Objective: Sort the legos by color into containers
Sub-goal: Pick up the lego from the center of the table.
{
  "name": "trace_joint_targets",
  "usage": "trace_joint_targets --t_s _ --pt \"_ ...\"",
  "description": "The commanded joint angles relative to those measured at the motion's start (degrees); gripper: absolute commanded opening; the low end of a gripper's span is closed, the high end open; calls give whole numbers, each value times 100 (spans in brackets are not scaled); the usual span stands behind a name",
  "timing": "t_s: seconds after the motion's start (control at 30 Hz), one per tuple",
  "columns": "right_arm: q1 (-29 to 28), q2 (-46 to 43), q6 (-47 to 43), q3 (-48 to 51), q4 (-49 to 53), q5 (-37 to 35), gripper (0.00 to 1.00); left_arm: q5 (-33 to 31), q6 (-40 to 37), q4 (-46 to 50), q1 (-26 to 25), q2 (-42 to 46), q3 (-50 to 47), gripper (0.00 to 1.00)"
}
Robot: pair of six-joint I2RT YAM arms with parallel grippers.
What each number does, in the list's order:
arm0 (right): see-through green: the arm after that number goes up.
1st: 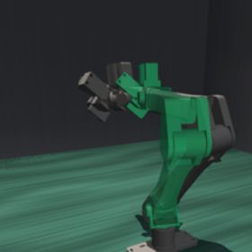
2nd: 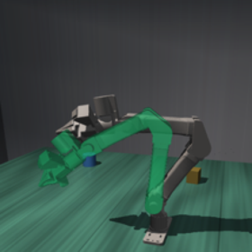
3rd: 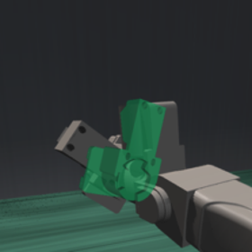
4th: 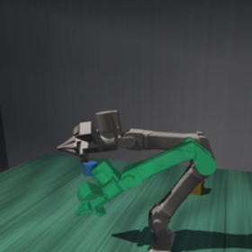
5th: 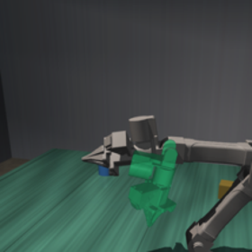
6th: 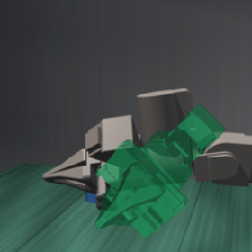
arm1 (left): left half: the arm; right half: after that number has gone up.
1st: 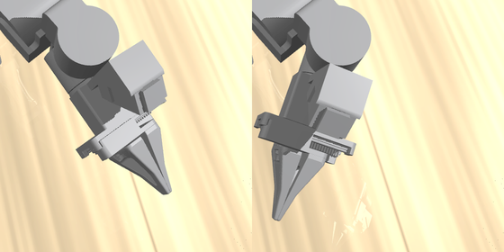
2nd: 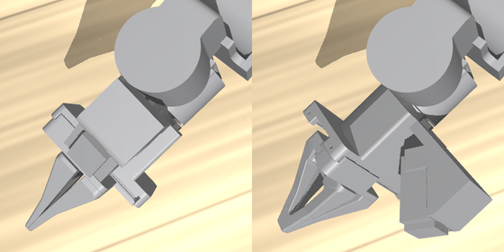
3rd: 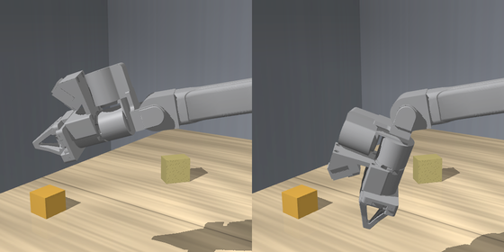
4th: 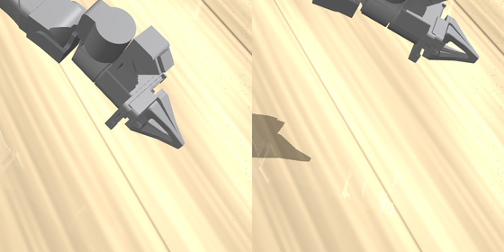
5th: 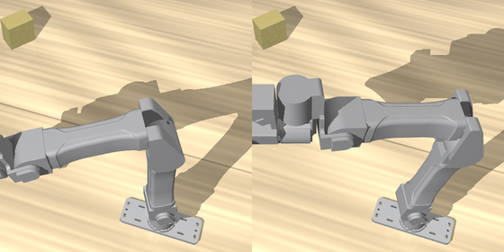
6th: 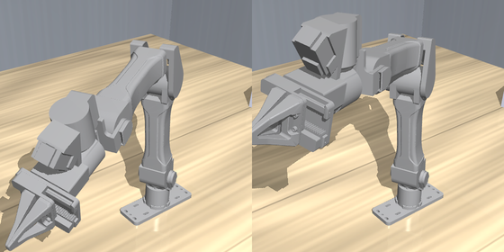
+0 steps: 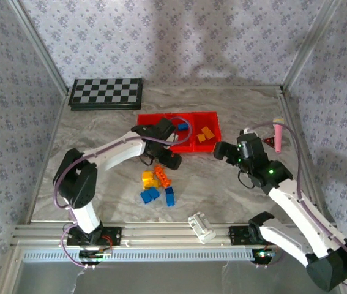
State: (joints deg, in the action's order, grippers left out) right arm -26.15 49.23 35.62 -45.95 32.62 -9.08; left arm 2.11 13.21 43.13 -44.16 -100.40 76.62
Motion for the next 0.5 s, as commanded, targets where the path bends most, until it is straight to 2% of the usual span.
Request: trace_joint_targets --t_s 0.0,0.13,0.2,0.47 --pt "179 -221 88 167 148 308 100 -88 -388 135 -66 -223 231 97" --pt "336 -295 86 257 157 471 100 -123 -522 168 -66 -556 439 96" --pt "405 -265 94 278 154 533 100 -73 -677 177 -66 -732 553 91" --pt "509 -148 91 348 156 726 100 -130 -969 129 -17 -1339 910 91"
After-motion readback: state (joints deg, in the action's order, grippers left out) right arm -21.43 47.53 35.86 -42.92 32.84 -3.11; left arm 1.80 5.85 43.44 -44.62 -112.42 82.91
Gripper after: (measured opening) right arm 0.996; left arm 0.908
